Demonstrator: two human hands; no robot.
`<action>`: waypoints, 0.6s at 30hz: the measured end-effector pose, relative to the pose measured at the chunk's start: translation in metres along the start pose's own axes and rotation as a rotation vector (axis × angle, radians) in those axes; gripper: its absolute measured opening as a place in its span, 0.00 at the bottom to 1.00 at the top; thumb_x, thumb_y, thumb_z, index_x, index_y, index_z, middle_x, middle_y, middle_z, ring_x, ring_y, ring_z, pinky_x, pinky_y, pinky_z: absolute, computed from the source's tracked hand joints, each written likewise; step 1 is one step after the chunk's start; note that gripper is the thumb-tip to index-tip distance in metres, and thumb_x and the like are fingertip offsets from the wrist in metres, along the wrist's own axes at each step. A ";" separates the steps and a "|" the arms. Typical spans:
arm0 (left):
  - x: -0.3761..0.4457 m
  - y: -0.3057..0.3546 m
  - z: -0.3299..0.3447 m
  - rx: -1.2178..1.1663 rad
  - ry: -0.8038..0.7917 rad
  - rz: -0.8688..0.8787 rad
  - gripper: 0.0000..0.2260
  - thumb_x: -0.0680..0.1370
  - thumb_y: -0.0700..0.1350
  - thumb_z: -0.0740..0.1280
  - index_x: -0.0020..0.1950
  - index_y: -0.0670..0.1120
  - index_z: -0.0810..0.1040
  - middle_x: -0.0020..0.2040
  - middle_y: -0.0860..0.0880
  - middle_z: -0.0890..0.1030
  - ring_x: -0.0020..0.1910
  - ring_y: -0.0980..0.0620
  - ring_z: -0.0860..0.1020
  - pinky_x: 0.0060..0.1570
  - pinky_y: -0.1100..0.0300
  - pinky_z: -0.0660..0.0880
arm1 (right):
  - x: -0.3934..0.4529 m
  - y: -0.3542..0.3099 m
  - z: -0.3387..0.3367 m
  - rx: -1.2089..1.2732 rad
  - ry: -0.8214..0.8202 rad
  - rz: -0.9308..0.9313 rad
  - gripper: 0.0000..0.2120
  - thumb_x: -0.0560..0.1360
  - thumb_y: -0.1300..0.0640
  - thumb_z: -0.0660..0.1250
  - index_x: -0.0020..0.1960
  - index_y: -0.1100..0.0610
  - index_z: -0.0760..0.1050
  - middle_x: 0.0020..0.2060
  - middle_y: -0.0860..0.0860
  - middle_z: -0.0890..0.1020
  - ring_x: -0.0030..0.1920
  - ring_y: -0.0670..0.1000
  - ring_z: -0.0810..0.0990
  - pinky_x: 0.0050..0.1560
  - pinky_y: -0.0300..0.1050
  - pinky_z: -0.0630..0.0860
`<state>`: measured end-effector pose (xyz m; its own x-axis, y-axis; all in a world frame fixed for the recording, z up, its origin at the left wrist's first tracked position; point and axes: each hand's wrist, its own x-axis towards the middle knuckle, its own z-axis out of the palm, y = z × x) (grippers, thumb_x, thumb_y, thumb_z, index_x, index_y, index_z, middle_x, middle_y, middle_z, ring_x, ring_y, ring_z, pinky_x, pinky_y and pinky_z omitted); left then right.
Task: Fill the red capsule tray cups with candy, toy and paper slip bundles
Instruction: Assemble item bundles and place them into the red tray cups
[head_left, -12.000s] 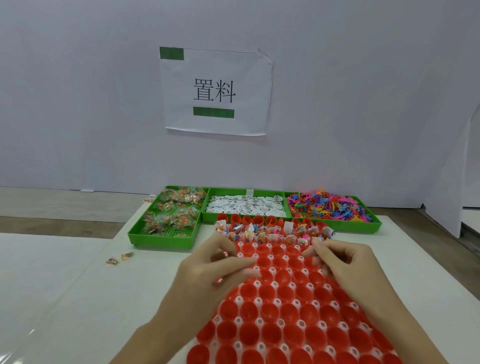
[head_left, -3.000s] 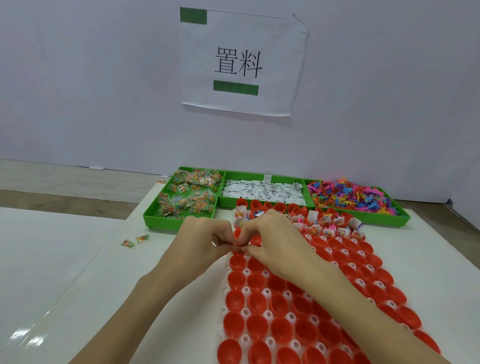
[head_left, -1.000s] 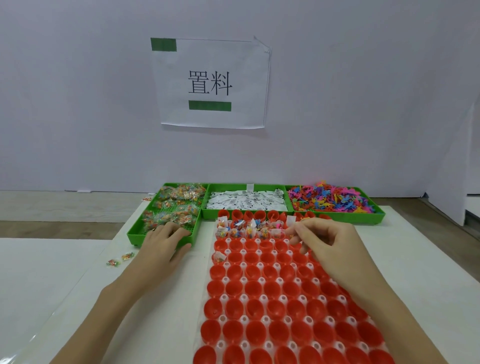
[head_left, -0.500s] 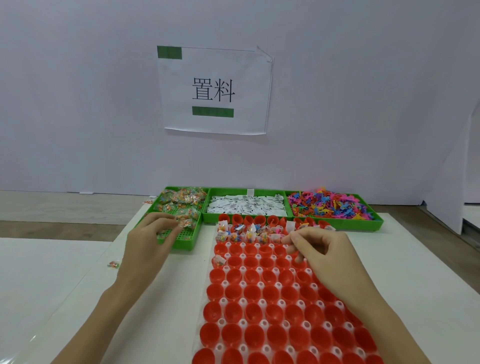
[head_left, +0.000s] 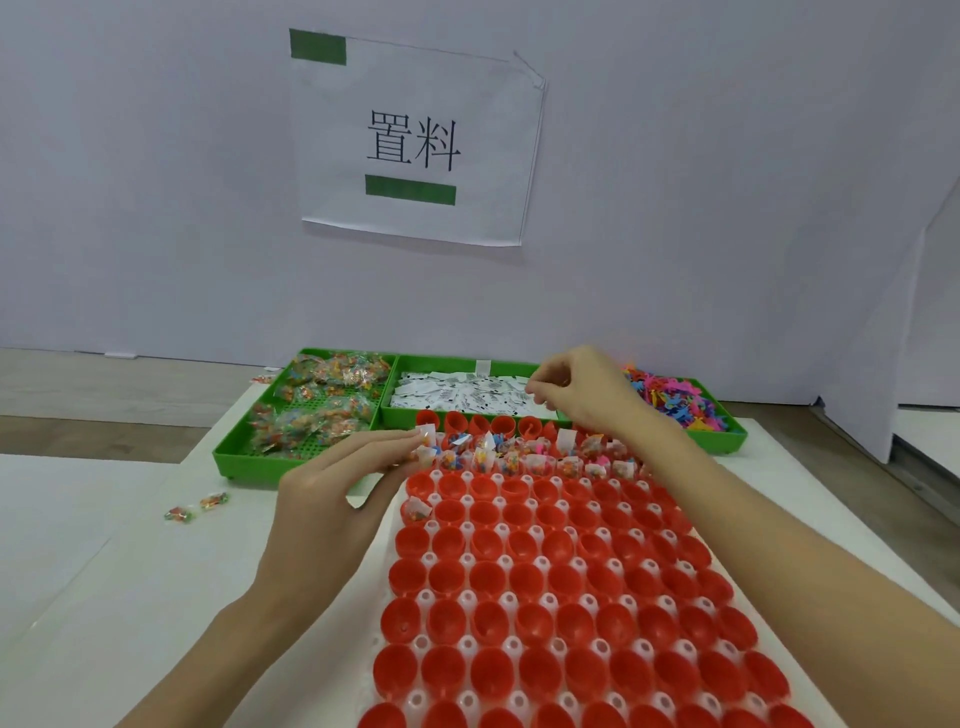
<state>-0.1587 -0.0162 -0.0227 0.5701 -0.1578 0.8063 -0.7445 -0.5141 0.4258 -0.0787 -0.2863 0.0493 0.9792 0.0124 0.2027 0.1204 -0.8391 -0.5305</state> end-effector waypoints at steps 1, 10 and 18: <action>0.001 0.001 0.000 -0.001 0.005 -0.013 0.11 0.73 0.40 0.75 0.55 0.43 0.87 0.54 0.52 0.85 0.54 0.62 0.82 0.60 0.71 0.74 | 0.013 0.004 0.000 -0.059 -0.042 0.003 0.05 0.78 0.59 0.71 0.51 0.58 0.86 0.45 0.52 0.87 0.41 0.47 0.83 0.44 0.40 0.78; 0.003 -0.013 -0.005 -0.014 0.037 -0.149 0.08 0.73 0.41 0.75 0.51 0.44 0.88 0.51 0.53 0.85 0.51 0.59 0.83 0.55 0.69 0.78 | 0.063 0.023 0.022 -0.283 -0.253 0.079 0.11 0.73 0.55 0.78 0.52 0.59 0.87 0.51 0.54 0.87 0.53 0.52 0.84 0.57 0.46 0.79; -0.001 -0.024 -0.006 0.009 0.021 -0.248 0.07 0.73 0.37 0.77 0.50 0.43 0.88 0.50 0.52 0.85 0.50 0.58 0.83 0.50 0.74 0.77 | 0.073 0.021 0.030 -0.350 -0.302 0.073 0.07 0.74 0.57 0.77 0.49 0.59 0.86 0.50 0.54 0.86 0.47 0.50 0.81 0.51 0.43 0.78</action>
<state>-0.1439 0.0016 -0.0313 0.7277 -0.0083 0.6858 -0.5793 -0.5428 0.6081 0.0002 -0.2868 0.0280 0.9930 0.0611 -0.1009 0.0383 -0.9760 -0.2144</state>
